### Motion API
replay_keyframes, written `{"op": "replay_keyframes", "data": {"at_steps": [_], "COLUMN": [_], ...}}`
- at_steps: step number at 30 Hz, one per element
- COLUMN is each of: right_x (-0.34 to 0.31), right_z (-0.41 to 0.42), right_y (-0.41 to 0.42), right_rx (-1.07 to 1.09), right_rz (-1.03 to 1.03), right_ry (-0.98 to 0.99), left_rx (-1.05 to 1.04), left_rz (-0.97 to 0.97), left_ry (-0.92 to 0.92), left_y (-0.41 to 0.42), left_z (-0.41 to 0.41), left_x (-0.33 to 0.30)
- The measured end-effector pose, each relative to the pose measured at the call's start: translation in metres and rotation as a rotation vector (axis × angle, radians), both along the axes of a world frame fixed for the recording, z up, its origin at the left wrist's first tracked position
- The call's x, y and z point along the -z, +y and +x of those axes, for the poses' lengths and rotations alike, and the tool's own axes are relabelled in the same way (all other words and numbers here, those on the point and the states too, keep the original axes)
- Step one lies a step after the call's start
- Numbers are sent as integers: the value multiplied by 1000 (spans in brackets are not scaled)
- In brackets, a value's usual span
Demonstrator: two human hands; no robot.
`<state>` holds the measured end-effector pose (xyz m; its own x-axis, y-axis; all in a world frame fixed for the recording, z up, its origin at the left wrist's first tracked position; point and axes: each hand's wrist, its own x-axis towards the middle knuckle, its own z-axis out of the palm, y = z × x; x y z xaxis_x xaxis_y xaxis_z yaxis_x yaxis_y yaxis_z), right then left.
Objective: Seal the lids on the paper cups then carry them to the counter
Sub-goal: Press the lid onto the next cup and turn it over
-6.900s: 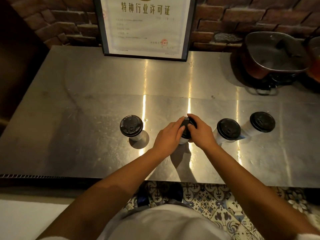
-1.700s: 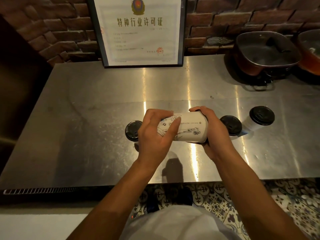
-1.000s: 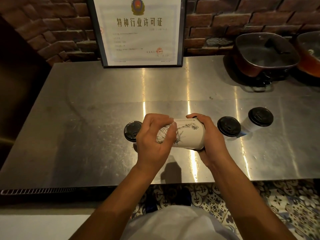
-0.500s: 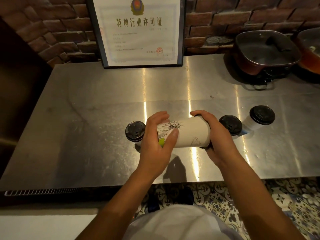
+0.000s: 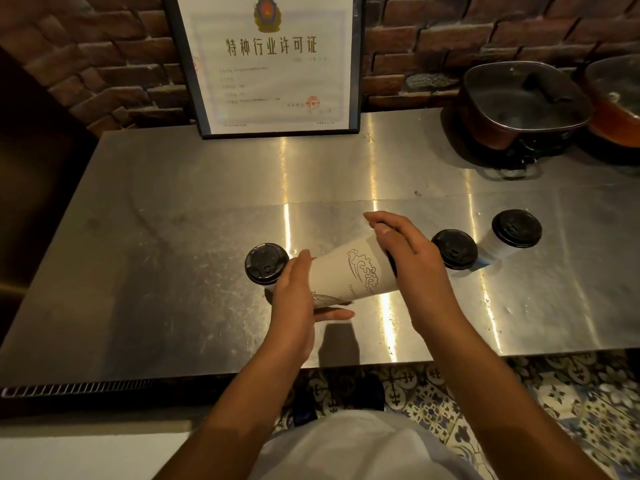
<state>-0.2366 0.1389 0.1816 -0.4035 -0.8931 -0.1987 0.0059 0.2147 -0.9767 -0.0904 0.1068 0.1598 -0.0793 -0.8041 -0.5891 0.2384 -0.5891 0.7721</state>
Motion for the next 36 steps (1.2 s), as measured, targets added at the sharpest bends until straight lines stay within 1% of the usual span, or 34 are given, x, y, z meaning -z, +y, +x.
{"op": "replay_keyframes", "data": {"at_steps": [2, 4, 5, 7, 9, 10, 11, 13, 17, 19, 21, 23, 24, 25, 27, 28, 29, 31, 32, 33, 35, 36], "right_x": [-2, -4, -4, -2, -1, -1, 0, 3, 7, 7, 8, 10, 10, 10, 9, 9, 9, 11, 13, 14, 19, 21], "right_z": [-5, -9, -10, -11, -12, -13, -13, -12, -6, -4, -2, -4, -5, -8, -16, -19, -21, -23, -23, -24, -25, -26], "right_y": [0, 0, 0, -1, 1, 2, 3, 5, 8, 9, 10, 12, 12, 12, 13, 13, 13, 12, 11, 9, 8, 7], "right_rx": [-28, -28, -16, 27, 43, 41, 44, 81, 133, 127, 111, 72, 38, -1, -64, -95, -115, -96, -56, -14, 51, 67], "right_rz": [0, 14, 39, 120, 184, 192, 186, 153, 76, 39, 12, 21, 41, 61, 94, 104, 112, 115, 118, 125, 139, 144], "right_ry": [-59, -127, -192, -379, -534, -558, -552, -500, -336, -235, -143, -90, -110, -204, -506, -585, -588, -514, -483, -452, -374, -328], "left_rx": [-6, 3, 15, 75, 171, 204, 219, 202, 133, 102, 76, 62, 56, 46, 30, 31, 40, 83, 114, 158, 253, 272], "left_rz": [-47, -197, -326, -671, -1012, -1102, -1104, -978, -710, -555, -378, -275, -250, -237, -219, -212, -213, -240, -278, -363, -614, -711], "left_ry": [19, -61, -116, -239, -439, -537, -595, -590, -433, -362, -237, -164, -152, -141, -99, -86, -100, -206, -291, -430, -799, -922], "left_y": [1, 5, 7, 14, 15, 15, 14, 11, 6, 2, 1, 1, 0, -1, -5, -7, -9, -11, -12, -13, -15, -14], "left_z": [4, 6, 6, 7, 10, 11, 12, 11, 5, 1, -2, -3, -3, -1, 2, 2, 2, -2, -4, -4, 0, 2], "left_x": [-6, -7, -8, -8, -2, 3, 6, 5, 1, -1, 1, 3, 4, 6, 8, 9, 10, 13, 15, 18, 27, 29]}}
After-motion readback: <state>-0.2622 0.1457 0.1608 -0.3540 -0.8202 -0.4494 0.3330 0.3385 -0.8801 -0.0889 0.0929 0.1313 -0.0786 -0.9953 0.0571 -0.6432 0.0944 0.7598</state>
